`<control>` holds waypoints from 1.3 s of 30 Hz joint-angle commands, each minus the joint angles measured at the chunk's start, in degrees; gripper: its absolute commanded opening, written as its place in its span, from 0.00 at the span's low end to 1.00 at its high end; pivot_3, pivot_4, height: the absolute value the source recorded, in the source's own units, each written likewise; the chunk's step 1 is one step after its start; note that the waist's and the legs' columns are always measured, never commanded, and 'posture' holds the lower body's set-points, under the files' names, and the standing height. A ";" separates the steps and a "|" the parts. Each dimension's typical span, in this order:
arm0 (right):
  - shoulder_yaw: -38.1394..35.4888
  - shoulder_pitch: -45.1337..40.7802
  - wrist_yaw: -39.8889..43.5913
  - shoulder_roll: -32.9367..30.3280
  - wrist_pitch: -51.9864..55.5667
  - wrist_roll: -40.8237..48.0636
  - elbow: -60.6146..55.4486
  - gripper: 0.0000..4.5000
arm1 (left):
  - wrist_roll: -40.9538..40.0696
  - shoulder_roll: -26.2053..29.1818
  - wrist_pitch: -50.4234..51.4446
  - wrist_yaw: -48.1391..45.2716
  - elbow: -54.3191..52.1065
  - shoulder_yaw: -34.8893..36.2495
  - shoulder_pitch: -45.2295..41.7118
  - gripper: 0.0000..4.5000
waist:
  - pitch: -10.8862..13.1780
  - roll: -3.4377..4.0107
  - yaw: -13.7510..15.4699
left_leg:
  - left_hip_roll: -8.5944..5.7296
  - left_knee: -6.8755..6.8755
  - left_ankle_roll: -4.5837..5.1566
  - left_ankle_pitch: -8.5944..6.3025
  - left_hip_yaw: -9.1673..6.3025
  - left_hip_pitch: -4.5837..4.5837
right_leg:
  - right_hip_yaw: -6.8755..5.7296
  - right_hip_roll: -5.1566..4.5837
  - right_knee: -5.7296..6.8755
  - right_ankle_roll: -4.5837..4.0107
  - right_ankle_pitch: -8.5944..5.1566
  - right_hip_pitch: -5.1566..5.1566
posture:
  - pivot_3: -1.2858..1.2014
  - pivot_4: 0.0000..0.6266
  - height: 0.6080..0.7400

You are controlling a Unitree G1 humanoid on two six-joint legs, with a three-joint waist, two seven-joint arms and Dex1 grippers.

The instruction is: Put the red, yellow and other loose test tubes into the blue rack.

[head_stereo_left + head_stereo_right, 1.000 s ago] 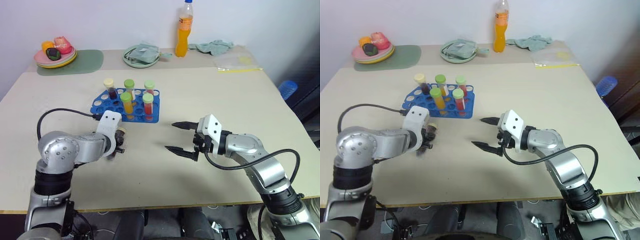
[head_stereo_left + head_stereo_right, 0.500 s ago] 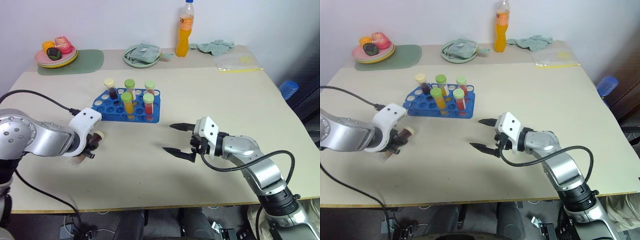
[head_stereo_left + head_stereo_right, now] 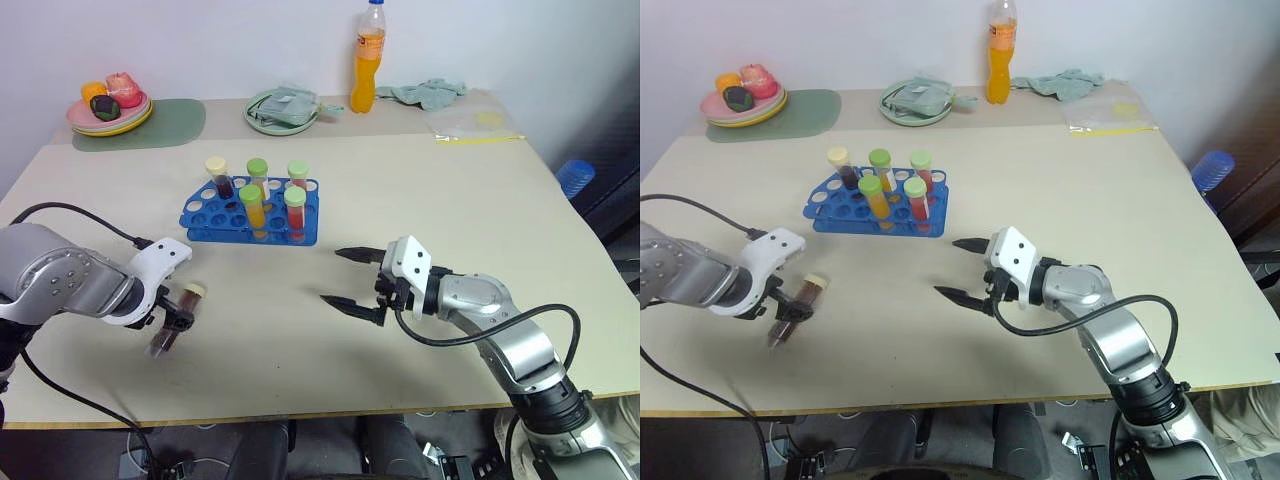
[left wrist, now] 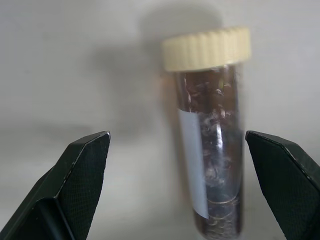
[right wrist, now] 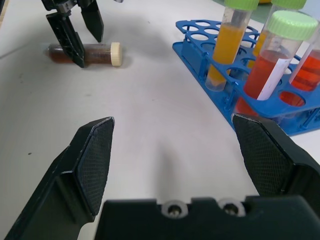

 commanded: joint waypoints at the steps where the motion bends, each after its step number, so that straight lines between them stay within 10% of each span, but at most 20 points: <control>1: 0.06 -0.01 -0.45 0.70 -0.42 0.16 -2.82 0.93 | 1.38 0.88 0.40 -2.78 0.43 0.27 -1.26 0.99 | 0.00 0.00 -0.01 | 0.00 0.00 0.00 0.00 -0.02 0.00 | 0.00 0.00 0.00 0.00 0.00 0.00 | 0.52 0.24 1.00; 10: 0.20 -0.20 -0.23 0.67 -0.54 0.24 -2.54 0.93 | 3.39 0.89 0.40 -3.08 0.76 1.72 0.32 0.17 | 0.00 0.00 -0.05 | 0.01 0.00 0.00 0.00 -0.13 0.00 | 0.00 0.00 0.00 0.00 0.00 0.00 | 0.52 0.24 1.00; 17: -0.16 -1.98 -1.60 1.13 -0.64 -0.86 -1.17 0.93 | 18.37 -0.67 -26.44 -5.65 -7.08 22.48 11.64 0.16 | 0.01 0.00 -0.07 | 0.04 -0.07 -0.01 0.01 -0.11 -0.02 | 0.03 0.00 0.00 -0.01 0.00 -0.09 | 0.52 0.24 1.00; 21: 0.76 -3.06 -1.63 2.85 -0.49 -0.44 -0.43 0.93 | 27.93 -14.22 -48.37 -1.26 -6.55 32.40 17.27 0.16 | -0.02 0.04 0.37 | 0.06 -0.11 -0.07 0.04 -0.08 -0.08 | 0.04 -0.08 -0.08 -0.04 0.02 -0.13 | 0.52 0.24 1.00; 27: 1.75 -4.87 -0.57 4.71 -1.24 -0.94 1.94 0.93 | 42.84 -38.90 -76.38 8.27 2.68 27.59 9.16 0.16 | -0.05 -0.14 1.25 | -0.03 0.18 -0.05 0.03 -0.09 -0.12 | -0.15 -0.06 -0.13 0.02 0.06 0.08 | 0.52 0.24 1.00; 39: 0.95 -3.37 -1.99 4.12 -0.55 -2.19 0.05 0.93 | 56.34 -50.97 -90.94 8.98 11.23 21.10 14.35 0.16 | -0.07 -0.11 0.09 | -0.03 0.16 -0.01 0.01 -0.05 -0.14 | -0.13 -0.02 -0.02 0.02 0.06 -0.04 | 0.52 0.24 1.00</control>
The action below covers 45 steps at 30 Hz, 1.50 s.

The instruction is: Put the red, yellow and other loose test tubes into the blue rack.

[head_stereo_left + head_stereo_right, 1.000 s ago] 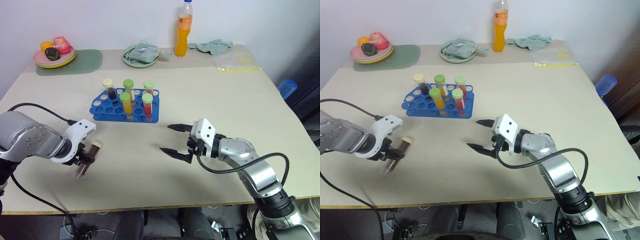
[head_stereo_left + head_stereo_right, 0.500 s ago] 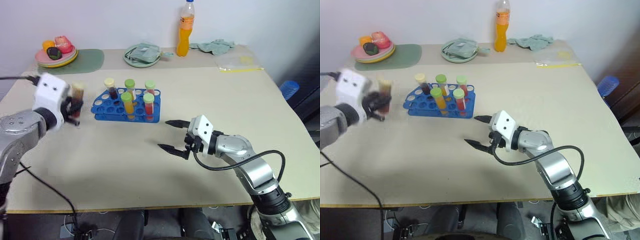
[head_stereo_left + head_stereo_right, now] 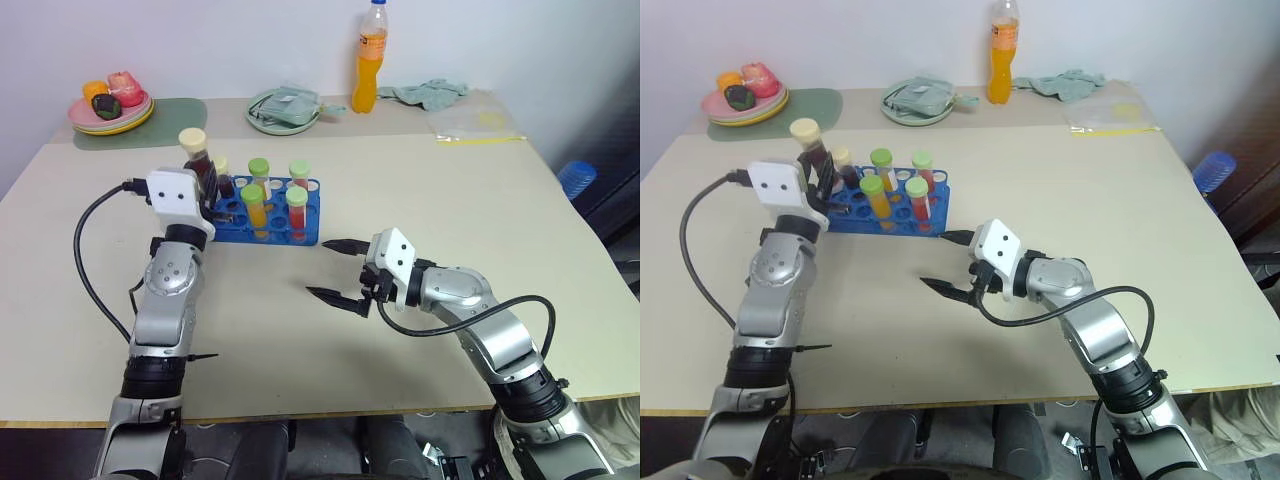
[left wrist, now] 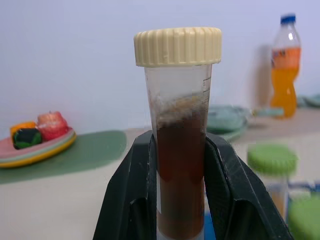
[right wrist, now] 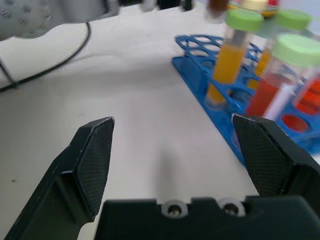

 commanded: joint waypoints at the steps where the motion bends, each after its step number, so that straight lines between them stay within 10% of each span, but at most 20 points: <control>1: -0.94 -0.02 -0.55 -0.01 -0.27 0.21 -2.93 0.93 | 1.84 -0.03 -1.33 -0.52 -0.49 0.93 0.21 0.16 | 0.00 0.00 0.09 | 0.00 0.00 0.00 0.00 0.00 0.00 | -0.01 0.00 0.00 0.00 0.00 0.00 | 0.52 0.24 1.00; 27: -0.51 0.41 -1.00 0.83 0.65 0.99 -3.15 0.93 | 4.66 -5.24 6.20 -1.21 -0.02 0.73 0.80 0.16 | 0.00 0.00 0.16 | -0.02 0.06 0.00 0.00 -0.09 0.00 | -0.04 0.00 -0.01 0.01 0.00 0.06 | 0.52 0.24 1.00; 32: -0.81 0.39 -1.14 0.85 -0.26 0.65 -3.06 0.93 | 3.54 -5.77 4.01 -0.67 -0.52 3.06 1.84 0.68 | 0.00 0.00 0.17 | -0.02 0.07 0.00 0.00 -0.11 0.00 | -0.05 0.00 -0.01 0.01 0.00 0.07 | 0.52 0.24 1.00; 39: -5.25 -0.50 -0.41 -1.16 1.17 3.32 -4.63 0.93 | -4.28 -2.32 5.32 -6.19 -11.20 9.68 5.29 0.68 | 0.00 0.00 0.01 | 0.01 0.05 0.00 0.00 -0.16 0.00 | -0.01 0.00 0.00 0.00 0.00 0.03 | 0.52 0.24 1.00; 45: -19.26 3.08 2.12 -10.61 7.08 10.60 -6.61 0.93 | -18.13 12.13 15.02 -22.15 -19.32 20.49 18.02 0.68 | 0.01 0.06 0.17 | 0.03 -0.05 0.05 -0.03 -0.16 0.03 | 0.01 0.00 -0.05 -0.02 -0.01 0.04 | 0.52 0.24 1.00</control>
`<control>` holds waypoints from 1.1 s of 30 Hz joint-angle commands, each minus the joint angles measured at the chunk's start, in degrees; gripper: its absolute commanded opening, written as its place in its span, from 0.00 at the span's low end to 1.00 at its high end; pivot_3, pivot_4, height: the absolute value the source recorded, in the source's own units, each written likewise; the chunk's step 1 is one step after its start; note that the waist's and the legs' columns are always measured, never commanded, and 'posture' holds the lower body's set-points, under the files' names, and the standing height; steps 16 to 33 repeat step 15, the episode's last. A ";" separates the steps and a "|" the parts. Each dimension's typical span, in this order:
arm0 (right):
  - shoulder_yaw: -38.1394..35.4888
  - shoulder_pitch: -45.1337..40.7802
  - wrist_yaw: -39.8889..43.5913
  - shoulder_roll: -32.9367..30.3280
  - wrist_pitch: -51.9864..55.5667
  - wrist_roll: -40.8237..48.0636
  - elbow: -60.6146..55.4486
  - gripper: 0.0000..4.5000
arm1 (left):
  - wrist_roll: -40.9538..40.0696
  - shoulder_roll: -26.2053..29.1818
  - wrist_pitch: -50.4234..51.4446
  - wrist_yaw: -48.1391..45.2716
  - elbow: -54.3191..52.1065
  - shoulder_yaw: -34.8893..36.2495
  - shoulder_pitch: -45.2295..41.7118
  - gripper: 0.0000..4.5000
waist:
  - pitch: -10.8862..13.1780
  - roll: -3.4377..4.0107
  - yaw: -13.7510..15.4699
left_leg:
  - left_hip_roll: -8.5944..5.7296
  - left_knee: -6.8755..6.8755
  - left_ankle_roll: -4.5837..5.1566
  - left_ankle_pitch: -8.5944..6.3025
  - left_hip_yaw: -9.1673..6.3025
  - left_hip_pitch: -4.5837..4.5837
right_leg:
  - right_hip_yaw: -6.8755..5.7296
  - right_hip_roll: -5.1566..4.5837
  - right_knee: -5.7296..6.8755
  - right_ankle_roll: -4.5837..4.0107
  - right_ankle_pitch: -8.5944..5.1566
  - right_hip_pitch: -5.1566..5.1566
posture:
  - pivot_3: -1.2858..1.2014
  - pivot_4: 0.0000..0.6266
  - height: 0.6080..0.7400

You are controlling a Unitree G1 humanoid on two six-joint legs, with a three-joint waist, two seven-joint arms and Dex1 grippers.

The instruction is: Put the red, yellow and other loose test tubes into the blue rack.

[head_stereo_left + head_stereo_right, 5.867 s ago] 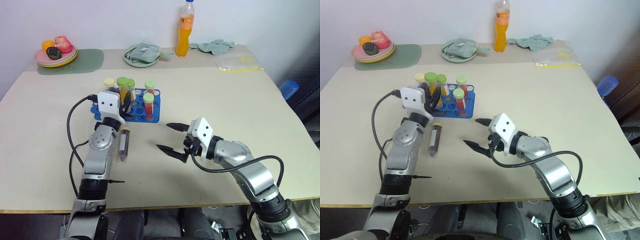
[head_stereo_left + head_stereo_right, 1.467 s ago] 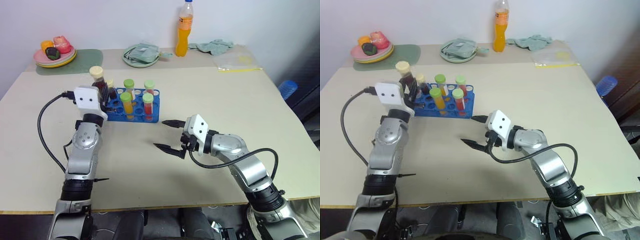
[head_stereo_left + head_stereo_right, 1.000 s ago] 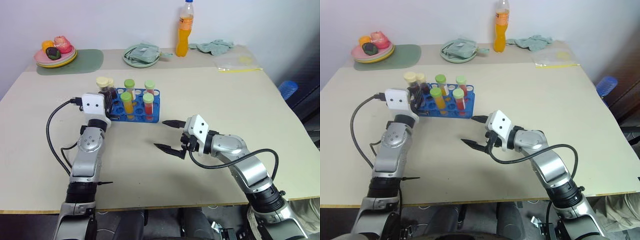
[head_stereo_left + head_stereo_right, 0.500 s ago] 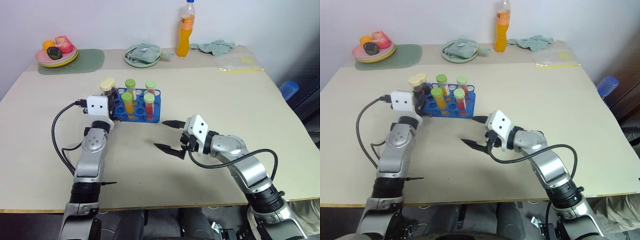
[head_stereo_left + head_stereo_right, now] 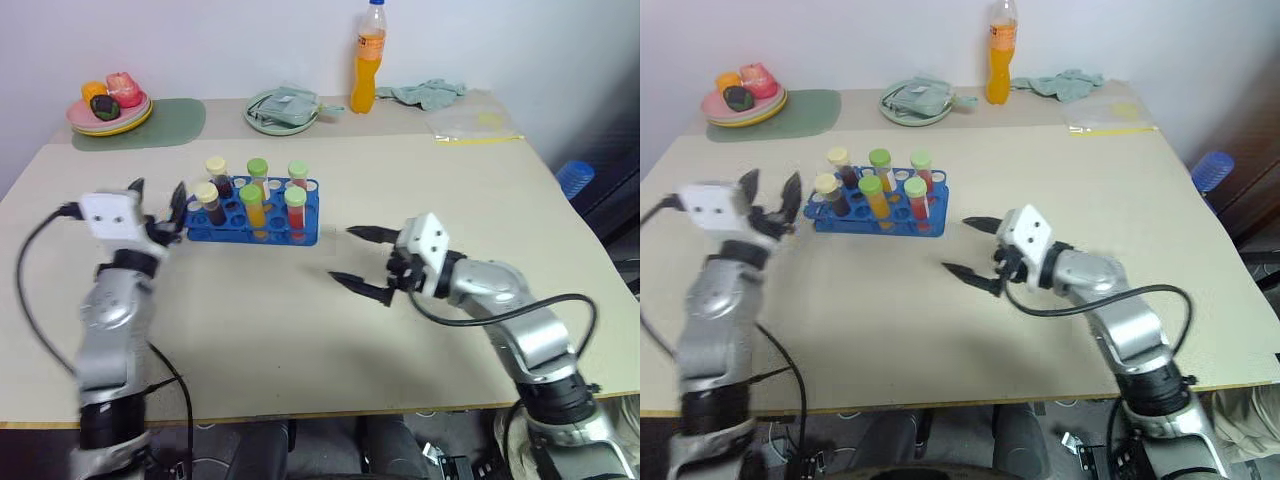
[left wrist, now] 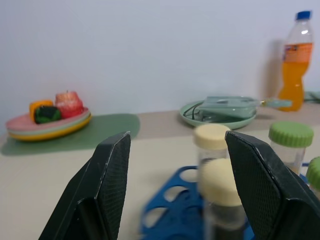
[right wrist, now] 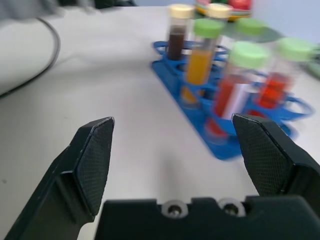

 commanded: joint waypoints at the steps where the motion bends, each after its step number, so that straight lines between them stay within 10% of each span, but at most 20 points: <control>1: -10.36 2.37 1.20 -5.11 2.12 3.87 -0.25 0.93 | -6.72 5.73 4.93 -8.61 -4.28 5.25 5.85 0.68 | 0.01 0.02 0.33 | 0.00 0.00 0.01 -0.01 0.00 0.00 | -0.01 0.00 -0.03 0.00 0.00 0.02 | 0.52 0.24 1.00; 6: -17.93 7.08 2.71 -11.20 1.04 3.53 4.59 0.93 | -7.28 12.75 4.38 -17.96 0.48 7.24 11.81 0.68 | 0.02 0.05 0.62 | 0.00 0.04 0.07 -0.04 0.12 0.09 | -0.12 -0.02 -0.16 -0.01 -0.01 0.27 | 0.52 0.24 1.00; 33: -17.02 8.58 3.27 -11.47 -1.45 2.71 6.63 0.93 | -5.68 10.54 3.30 -18.03 1.86 4.58 11.74 0.68 | 0.02 0.16 0.01 | 0.07 -0.18 0.08 -0.05 0.13 0.35 | 0.02 -0.02 -0.19 -0.01 -0.01 0.35 | 0.52 0.24 1.00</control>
